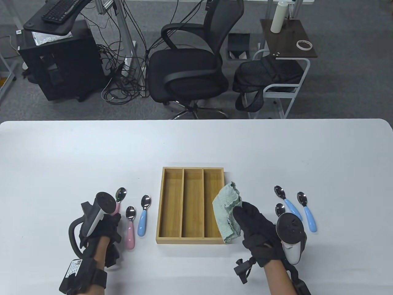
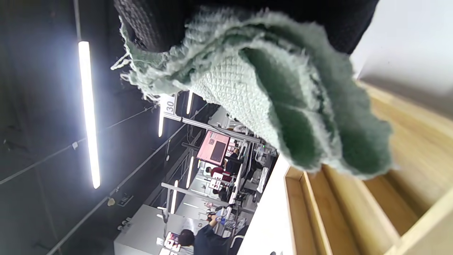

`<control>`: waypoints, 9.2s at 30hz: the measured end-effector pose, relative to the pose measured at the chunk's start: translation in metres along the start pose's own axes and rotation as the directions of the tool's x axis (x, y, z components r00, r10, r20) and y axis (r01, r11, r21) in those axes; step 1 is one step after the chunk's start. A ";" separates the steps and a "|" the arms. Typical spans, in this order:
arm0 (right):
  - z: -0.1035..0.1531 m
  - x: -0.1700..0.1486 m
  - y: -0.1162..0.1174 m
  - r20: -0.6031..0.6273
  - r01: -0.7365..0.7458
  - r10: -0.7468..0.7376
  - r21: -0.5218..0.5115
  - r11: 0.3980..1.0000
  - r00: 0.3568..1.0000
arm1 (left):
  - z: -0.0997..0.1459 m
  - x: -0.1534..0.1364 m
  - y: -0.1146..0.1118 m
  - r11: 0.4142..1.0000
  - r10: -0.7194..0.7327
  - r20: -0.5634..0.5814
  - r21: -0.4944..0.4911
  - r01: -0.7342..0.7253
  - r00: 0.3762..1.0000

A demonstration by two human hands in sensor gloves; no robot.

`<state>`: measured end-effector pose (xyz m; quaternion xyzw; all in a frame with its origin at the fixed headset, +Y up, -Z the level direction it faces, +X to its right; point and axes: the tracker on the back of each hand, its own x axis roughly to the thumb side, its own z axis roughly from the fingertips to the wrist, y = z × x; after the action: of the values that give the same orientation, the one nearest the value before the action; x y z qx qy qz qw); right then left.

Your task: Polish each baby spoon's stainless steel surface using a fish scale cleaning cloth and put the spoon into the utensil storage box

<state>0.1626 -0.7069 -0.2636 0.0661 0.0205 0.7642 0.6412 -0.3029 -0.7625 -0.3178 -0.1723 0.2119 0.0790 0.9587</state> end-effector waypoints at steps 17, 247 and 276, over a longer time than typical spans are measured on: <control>0.001 -0.007 0.019 0.001 0.135 -0.135 0.046 0.990 0.991 | 0.137 0.096 0.017 0.821 0.536 0.757 -0.363 -0.441 0.374; -0.004 -0.016 0.053 0.043 0.146 -0.172 0.348 0.926 0.984 | 0.151 0.099 -0.007 0.921 0.313 0.873 -0.183 -0.345 0.373; 0.001 -0.004 0.058 0.163 -0.008 -0.030 0.226 0.974 0.986 | 0.161 0.114 -0.017 0.956 0.233 0.890 -0.136 -0.261 0.391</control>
<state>0.1066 -0.7216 -0.2564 0.2018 0.0544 0.7453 0.6331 -0.1355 -0.7107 -0.2253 -0.0579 -0.3064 0.2968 0.9026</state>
